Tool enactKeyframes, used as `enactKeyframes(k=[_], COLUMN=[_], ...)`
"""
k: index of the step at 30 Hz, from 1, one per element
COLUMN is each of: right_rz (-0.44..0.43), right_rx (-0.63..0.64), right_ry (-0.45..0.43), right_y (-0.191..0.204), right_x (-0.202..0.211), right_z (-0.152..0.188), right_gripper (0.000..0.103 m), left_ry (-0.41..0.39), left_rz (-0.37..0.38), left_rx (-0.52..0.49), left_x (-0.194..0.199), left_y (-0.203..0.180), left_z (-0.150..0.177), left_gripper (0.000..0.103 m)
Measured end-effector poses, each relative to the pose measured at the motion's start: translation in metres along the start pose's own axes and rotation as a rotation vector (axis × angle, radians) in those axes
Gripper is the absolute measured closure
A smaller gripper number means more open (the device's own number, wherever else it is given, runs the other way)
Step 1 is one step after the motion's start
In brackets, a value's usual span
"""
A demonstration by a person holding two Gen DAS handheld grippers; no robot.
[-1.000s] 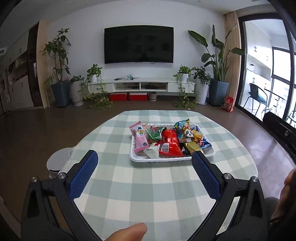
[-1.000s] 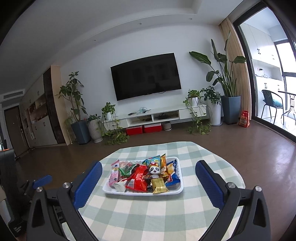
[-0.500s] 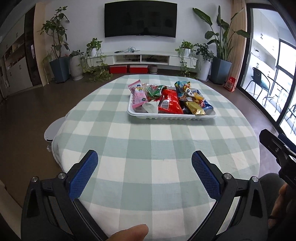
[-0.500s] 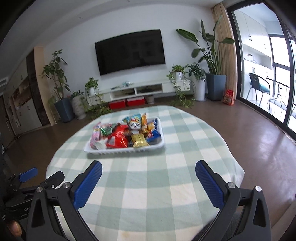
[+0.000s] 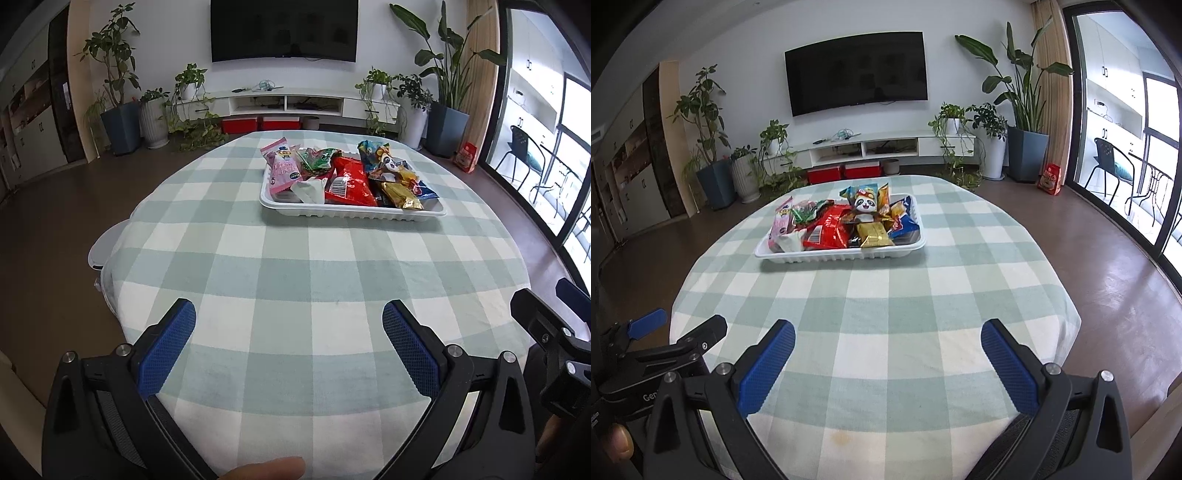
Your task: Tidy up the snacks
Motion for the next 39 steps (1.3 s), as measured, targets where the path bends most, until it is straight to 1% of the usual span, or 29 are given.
enactKeyframes(k=[7,39], right_rz=[-0.009,-0.013], right_rx=[0.006,0.007], right_ry=[0.028,0.042], right_y=[0.0043,0.007], right_x=[-0.0046,-0.006], right_z=[0.0045,0.0078], right_gripper=[0.0,0.0], left_ry=[0.01,0.012], left_rz=[0.001,0.006], left_rx=[0.0,-0.01], left_x=[-0.0052,-0.0069], left_y=[0.0016,-0.002], left_z=[0.0011,0.0042], left_gripper=[0.0,0.0])
Point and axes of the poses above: each gripper's, at about its wrist camera, not at the fingertips, and x roughly against the way its jaws point, y to its left, z to its underside, the point moved 1 cm from there along -x, roughly the way its jaws point, and after that the axes turned 15 degrees about x, right-handed, at the moved point
